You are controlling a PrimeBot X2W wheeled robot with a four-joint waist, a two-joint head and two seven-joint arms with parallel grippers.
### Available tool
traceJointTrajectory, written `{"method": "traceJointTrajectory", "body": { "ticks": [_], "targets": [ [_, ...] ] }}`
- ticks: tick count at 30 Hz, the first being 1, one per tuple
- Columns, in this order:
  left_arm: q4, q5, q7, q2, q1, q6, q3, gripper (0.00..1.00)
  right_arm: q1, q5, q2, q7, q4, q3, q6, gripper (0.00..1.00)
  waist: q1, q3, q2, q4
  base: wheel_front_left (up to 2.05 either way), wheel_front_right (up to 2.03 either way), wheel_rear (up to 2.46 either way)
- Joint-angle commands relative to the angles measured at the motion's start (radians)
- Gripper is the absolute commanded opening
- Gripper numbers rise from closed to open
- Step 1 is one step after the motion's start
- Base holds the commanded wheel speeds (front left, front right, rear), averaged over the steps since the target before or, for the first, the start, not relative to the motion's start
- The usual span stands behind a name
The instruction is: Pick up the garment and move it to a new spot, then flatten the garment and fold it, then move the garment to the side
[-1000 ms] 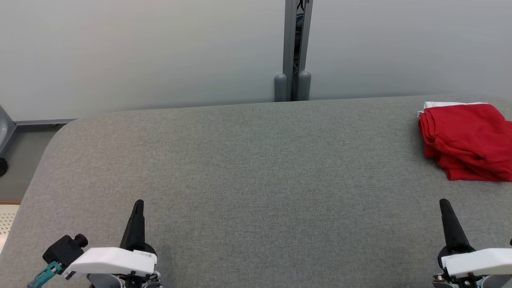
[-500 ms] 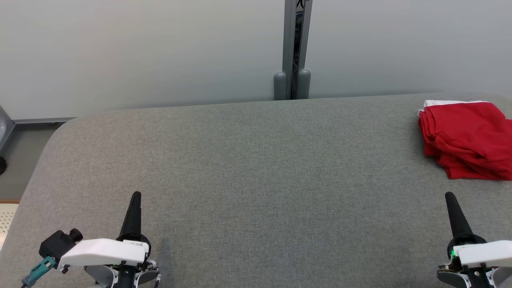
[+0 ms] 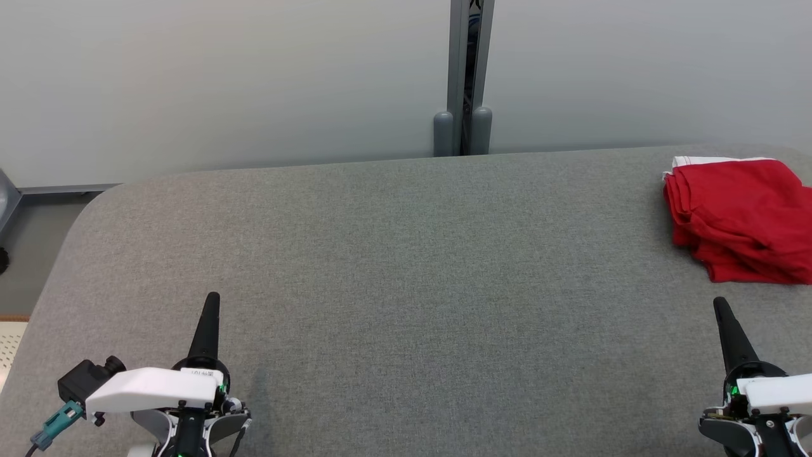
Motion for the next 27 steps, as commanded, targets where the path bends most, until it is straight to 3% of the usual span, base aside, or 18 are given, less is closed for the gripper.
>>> {"method": "traceJointTrajectory", "body": {
  "ticks": [1, 27],
  "targets": [
    [-0.003, -0.019, 0.004, 0.005, -0.031, -0.007, 0.007, 0.0, -0.021, 0.02, -0.009, 0.008, -0.001, -0.007, 0.0, 0.0, 0.0, 0.0, 0.0, 0.0, 0.0, 0.0, 0.0],
    [0.03, -0.224, 0.05, 0.004, -0.079, -0.032, 0.029, 0.0, -0.061, 0.215, -0.004, 0.076, 0.031, -0.057, 0.0, 0.0, 0.0, 0.011, 0.0, -0.003, 0.0, 0.0, 0.0]
  ]
}}
